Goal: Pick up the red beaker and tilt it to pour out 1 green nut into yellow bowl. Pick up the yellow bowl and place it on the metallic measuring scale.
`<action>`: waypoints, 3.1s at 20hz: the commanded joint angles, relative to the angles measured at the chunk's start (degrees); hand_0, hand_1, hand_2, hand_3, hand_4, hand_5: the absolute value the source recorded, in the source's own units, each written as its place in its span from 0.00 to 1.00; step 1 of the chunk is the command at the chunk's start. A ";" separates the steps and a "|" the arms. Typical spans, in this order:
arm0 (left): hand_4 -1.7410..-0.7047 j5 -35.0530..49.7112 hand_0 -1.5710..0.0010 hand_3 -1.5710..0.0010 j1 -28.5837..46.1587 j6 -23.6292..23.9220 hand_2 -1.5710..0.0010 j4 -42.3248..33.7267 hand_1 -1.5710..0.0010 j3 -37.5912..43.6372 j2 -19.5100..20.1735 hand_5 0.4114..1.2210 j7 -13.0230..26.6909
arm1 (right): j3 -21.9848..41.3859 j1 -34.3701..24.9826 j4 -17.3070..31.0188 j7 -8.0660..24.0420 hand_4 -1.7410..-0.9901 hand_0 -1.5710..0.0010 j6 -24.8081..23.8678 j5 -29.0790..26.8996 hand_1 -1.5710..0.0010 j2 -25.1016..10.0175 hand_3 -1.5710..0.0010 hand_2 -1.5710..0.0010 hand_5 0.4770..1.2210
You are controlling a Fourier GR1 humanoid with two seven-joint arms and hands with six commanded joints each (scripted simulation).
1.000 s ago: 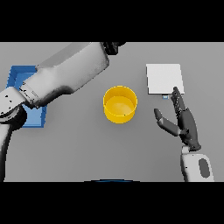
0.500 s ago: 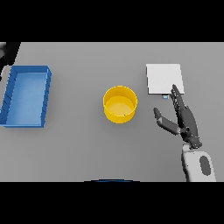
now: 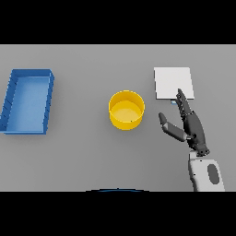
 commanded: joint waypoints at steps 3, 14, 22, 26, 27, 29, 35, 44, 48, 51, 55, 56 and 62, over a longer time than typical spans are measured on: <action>0.00 6.44 0.00 0.09 7.13 3.15 0.00 -2.56 0.00 2.14 0.47 1.00 2.98 | -0.04 0.04 0.71 -1.80 0.60 1.00 -0.09 1.07 1.00 -0.96 1.00 1.00 0.26; 0.00 19.36 0.00 0.12 29.45 16.76 0.00 -26.92 0.00 1.43 7.30 1.00 14.56 | -0.14 0.11 1.26 -3.00 0.57 1.00 0.33 1.43 1.00 -1.98 1.00 1.00 0.33; 0.23 26.22 0.00 0.19 37.74 22.92 0.00 -40.62 0.00 -2.88 11.54 0.60 16.41 | 0.61 0.36 0.90 -2.76 0.55 1.00 -0.30 2.27 1.00 -1.32 1.00 1.00 0.34; 0.67 30.03 0.09 0.54 40.06 18.77 0.26 -46.09 0.18 -2.17 13.58 0.43 15.24 | 1.00 0.38 0.56 -2.04 0.56 1.00 -0.46 2.83 1.00 -1.39 1.00 1.00 0.34; 0.74 31.43 0.22 0.63 40.57 17.43 0.41 -47.40 0.34 -1.82 13.85 0.40 15.20 | 0.66 0.63 0.61 -2.93 0.56 1.00 -0.22 2.47 1.00 -1.72 1.00 1.00 0.34; 0.83 32.60 0.50 0.76 41.16 15.30 0.62 -49.72 0.58 -1.91 14.71 0.36 14.58 | 0.76 0.41 0.03 -2.27 0.56 1.00 -0.33 2.38 1.00 -1.56 1.00 1.00 0.33; 0.93 31.43 0.87 0.94 40.32 11.44 0.90 -49.61 0.89 -4.37 16.04 0.30 16.54 | 0.63 0.03 0.98 -1.86 0.58 1.00 -0.62 2.87 1.00 -1.75 1.00 1.00 0.32; 0.99 29.72 0.98 0.99 39.93 15.36 0.99 -48.22 0.99 -4.34 14.38 0.33 13.70 | 3.54 -3.12 0.37 3.38 0.69 1.00 -2.92 10.50 1.00 -3.54 1.00 1.00 0.25; 0.98 30.19 0.99 1.00 40.62 16.17 0.99 -49.25 0.99 -3.86 14.61 0.36 11.95 | 6.41 -8.56 1.29 -0.99 0.72 0.99 5.37 10.23 1.00 -8.48 1.00 1.00 0.28; 0.97 30.15 1.00 1.00 41.07 16.88 1.00 -49.98 1.00 -4.05 14.60 0.37 12.14 | 10.70 -13.70 3.85 -0.89 0.64 1.00 8.33 16.80 1.00 -12.65 1.00 1.00 0.24; 0.96 30.53 1.00 1.00 40.94 16.39 1.00 -49.33 1.00 -3.70 14.57 0.37 11.55 | 17.16 -20.22 6.01 -1.74 0.68 1.00 11.51 25.08 1.00 -16.27 1.00 1.00 0.19; 0.96 30.52 1.00 1.00 41.56 16.61 1.00 -49.74 1.00 -3.86 14.74 0.37 11.32 | 18.10 -21.75 6.46 -1.53 0.68 1.00 12.77 25.82 1.00 -16.69 1.00 1.00 0.19; 0.95 31.42 1.00 1.00 41.71 16.39 1.00 -49.37 1.00 -3.27 14.32 0.38 10.58 | 24.64 -29.23 10.05 -3.73 0.70 1.00 19.09 31.12 1.00 -18.98 1.00 1.00 0.21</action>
